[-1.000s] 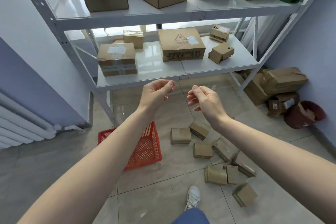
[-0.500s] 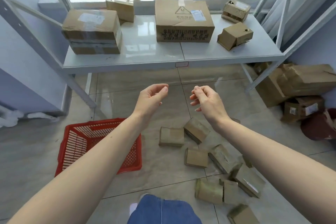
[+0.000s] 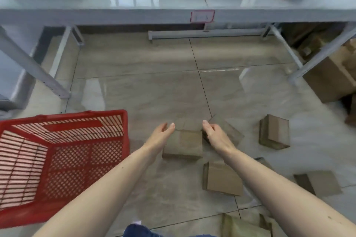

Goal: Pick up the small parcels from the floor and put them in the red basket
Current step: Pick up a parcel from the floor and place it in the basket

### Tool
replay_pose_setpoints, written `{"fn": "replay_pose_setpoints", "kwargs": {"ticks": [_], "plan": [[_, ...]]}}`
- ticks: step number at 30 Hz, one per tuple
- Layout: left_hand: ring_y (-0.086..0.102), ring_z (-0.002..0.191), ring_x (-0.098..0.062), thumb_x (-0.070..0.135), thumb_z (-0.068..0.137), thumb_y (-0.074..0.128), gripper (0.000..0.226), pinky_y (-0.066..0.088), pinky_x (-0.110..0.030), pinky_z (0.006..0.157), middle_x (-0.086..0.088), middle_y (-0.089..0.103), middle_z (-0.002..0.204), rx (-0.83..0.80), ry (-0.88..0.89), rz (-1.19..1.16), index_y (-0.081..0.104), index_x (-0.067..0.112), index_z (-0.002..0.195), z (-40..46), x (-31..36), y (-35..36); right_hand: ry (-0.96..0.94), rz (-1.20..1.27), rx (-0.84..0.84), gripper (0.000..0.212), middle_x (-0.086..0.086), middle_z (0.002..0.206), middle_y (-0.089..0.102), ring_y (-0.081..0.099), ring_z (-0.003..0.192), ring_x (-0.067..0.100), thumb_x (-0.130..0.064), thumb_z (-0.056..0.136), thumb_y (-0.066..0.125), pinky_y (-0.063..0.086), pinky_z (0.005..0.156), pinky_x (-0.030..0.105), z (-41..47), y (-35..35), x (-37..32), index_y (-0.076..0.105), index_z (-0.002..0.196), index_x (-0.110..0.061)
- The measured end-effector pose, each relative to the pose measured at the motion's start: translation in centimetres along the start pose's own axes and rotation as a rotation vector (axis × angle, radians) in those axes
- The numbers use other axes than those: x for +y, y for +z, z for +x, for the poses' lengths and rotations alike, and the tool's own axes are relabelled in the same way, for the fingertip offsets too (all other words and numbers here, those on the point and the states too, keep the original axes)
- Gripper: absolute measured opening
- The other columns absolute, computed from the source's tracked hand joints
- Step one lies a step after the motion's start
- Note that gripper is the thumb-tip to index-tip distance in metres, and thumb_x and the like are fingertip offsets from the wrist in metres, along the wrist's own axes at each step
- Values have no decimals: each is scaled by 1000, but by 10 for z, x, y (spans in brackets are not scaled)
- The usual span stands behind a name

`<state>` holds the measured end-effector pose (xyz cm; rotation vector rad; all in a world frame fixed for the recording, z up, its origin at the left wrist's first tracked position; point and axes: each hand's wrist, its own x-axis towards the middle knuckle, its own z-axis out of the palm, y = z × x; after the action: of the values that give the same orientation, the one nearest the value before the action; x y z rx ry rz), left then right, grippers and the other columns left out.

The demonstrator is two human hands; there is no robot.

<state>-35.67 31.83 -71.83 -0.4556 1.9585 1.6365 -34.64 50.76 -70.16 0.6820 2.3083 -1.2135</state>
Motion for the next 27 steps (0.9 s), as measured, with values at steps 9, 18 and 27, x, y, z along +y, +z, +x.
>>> {"fn": "replay_pose_setpoints", "kwargs": {"ticks": [9, 18, 27], "plan": [[27, 146, -20, 44, 98, 45, 69, 25, -26, 111, -5, 24, 160, 49, -116, 56, 21, 10, 153, 98, -82, 19, 109, 38, -111, 96, 7, 157, 33, 31, 144, 25, -77, 83, 31, 27, 115, 34, 100, 56, 84, 30, 151, -8], [59, 104, -20, 37, 97, 53, 47, 45, -25, 75, -4, 58, 132, -2, -110, 47, 46, 11, 135, 115, -87, 22, 248, 297, -133, 126, -1, 148, 47, 47, 133, 23, -97, 47, 41, 37, 111, 43, 129, 72, 99, 41, 146, -20], [57, 116, -15, 39, 91, 60, 38, 46, -37, 104, 5, 59, 129, 60, 24, 39, 52, 28, 127, 25, 9, -7, 234, 389, -12, 61, 0, 104, 63, 61, 105, 24, -75, 84, 38, 45, 87, 34, 38, 7, 1, 60, 107, -23]]}}
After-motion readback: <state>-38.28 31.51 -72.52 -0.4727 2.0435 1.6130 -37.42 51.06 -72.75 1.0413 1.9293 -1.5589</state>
